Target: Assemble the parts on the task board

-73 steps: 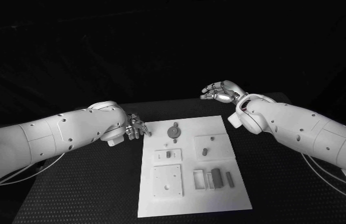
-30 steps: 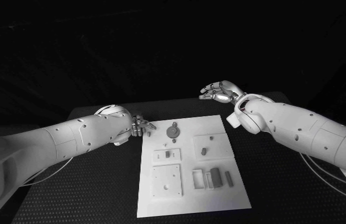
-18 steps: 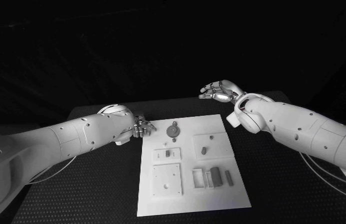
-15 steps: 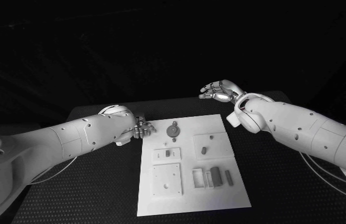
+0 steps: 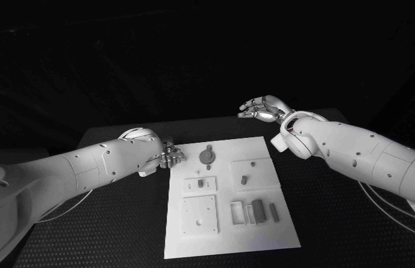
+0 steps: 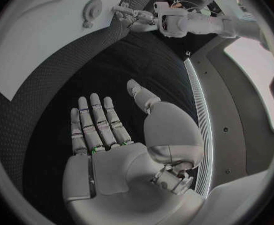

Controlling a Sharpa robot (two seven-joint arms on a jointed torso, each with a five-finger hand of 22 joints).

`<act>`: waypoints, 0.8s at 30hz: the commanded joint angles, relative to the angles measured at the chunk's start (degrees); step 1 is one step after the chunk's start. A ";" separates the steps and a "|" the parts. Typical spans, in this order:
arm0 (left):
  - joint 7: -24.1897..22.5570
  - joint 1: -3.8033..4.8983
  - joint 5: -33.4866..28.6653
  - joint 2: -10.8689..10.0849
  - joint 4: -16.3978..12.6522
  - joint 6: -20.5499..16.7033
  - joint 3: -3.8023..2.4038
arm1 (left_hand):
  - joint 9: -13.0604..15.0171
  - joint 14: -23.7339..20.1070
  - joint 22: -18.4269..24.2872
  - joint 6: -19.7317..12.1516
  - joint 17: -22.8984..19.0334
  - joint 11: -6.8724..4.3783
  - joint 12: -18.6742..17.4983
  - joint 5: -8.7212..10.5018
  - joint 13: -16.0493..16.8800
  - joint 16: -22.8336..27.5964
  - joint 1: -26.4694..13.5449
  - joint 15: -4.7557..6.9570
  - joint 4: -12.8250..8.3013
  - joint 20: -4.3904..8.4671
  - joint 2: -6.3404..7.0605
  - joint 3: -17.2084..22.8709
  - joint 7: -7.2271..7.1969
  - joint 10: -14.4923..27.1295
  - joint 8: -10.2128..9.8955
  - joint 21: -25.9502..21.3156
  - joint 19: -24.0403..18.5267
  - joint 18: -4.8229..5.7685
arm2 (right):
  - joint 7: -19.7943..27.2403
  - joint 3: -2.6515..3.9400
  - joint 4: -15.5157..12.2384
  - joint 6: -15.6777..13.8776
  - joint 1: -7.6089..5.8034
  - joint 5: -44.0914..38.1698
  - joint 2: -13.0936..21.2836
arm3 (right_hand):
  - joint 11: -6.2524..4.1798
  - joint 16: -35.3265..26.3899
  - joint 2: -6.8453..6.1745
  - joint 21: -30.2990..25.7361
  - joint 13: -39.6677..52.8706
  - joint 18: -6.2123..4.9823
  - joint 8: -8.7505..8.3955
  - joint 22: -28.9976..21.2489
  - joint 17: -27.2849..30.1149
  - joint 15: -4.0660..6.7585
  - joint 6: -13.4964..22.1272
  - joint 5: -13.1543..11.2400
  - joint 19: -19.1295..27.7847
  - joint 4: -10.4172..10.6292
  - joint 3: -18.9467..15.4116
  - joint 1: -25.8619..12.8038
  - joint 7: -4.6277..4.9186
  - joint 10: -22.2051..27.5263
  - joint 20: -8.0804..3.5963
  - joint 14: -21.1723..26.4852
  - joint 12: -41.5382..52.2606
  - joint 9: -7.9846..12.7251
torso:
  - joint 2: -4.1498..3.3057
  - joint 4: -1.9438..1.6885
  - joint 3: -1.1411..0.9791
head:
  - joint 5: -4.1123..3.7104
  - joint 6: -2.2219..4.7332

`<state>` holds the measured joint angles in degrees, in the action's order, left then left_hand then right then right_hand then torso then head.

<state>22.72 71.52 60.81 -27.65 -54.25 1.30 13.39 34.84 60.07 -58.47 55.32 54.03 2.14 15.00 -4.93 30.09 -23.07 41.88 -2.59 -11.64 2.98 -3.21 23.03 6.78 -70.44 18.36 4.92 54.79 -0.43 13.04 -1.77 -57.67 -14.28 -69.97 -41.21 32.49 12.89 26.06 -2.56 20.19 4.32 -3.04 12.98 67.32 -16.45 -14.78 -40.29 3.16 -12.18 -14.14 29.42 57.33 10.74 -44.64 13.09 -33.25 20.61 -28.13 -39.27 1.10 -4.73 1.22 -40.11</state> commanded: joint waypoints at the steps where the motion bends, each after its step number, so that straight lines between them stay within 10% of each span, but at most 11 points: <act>1: -0.37 0.03 -0.20 0.21 0.22 0.40 -0.03 | -0.11 -0.58 -0.08 0.52 -0.19 -0.05 0.34 -0.33 -0.13 -0.46 -0.01 -0.02 -0.46 0.06 -0.92 0.03 0.07 -0.39 0.12 -0.38 0.43 -0.04 | 0.42 0.03 -0.04 0.79 0.02 -0.41 -0.08 | 0.08 -0.30 -0.37 -0.20 -0.06 0.78 0.22 0.09 -0.08 -0.17 0.43 -0.30 0.28 0.09 -0.31 0.18 2.68 0.15 -0.20 0.37 -0.22 0.06 | 0.00 -0.01 0.02 | -0.02 0.00; 20: -0.97 0.02 -6.29 1.20 2.49 1.32 -0.04 | -0.42 -1.02 -0.26 0.42 -1.31 0.02 0.57 -0.25 -0.56 -1.47 0.40 -0.08 -3.02 0.05 -2.89 0.55 0.18 -0.25 0.25 -0.68 0.47 0.06 | 0.41 0.03 0.00 0.87 0.03 -0.41 -0.15 | 0.08 -0.32 -0.36 -0.22 -0.10 0.79 0.25 0.18 -0.11 -0.17 0.43 -0.30 0.29 0.11 -0.31 0.18 2.69 0.14 -0.21 0.38 -0.21 0.11 | 0.00 -0.01 0.02 | -0.04 0.05; 24: -1.90 -0.03 -7.47 1.36 2.67 1.85 -0.04 | -0.45 -1.29 -0.43 0.27 -1.96 0.11 0.72 2.12 -0.82 -2.18 3.24 -0.16 -1.33 -0.08 -0.17 6.93 0.36 -0.22 0.45 -0.74 0.79 0.10 | 0.46 0.03 -0.05 0.92 0.04 -0.41 -0.16 | 0.08 -0.32 -0.35 -0.22 -0.11 0.79 0.26 0.20 -0.12 -0.17 0.43 -0.30 0.29 0.13 -0.32 0.16 2.70 0.14 -0.20 0.38 -0.21 0.12 | 0.00 0.00 0.00 | -0.03 0.04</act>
<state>22.28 71.51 56.24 -26.49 -51.63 1.76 13.38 34.43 59.10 -58.86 55.53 52.13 2.14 15.49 -3.01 29.32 -25.03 44.83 -2.71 -13.18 2.98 -3.73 29.29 6.99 -70.43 18.61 4.48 55.41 -0.43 13.03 -1.78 -57.63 -14.22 -69.96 -41.21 32.40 12.89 26.06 -2.57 20.19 4.26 -3.04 12.98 67.44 -16.48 -14.78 -40.29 3.16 -12.18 -14.14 29.42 57.33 10.74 -44.64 13.09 -33.25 20.61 -28.09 -39.25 1.09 -4.71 1.19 -40.05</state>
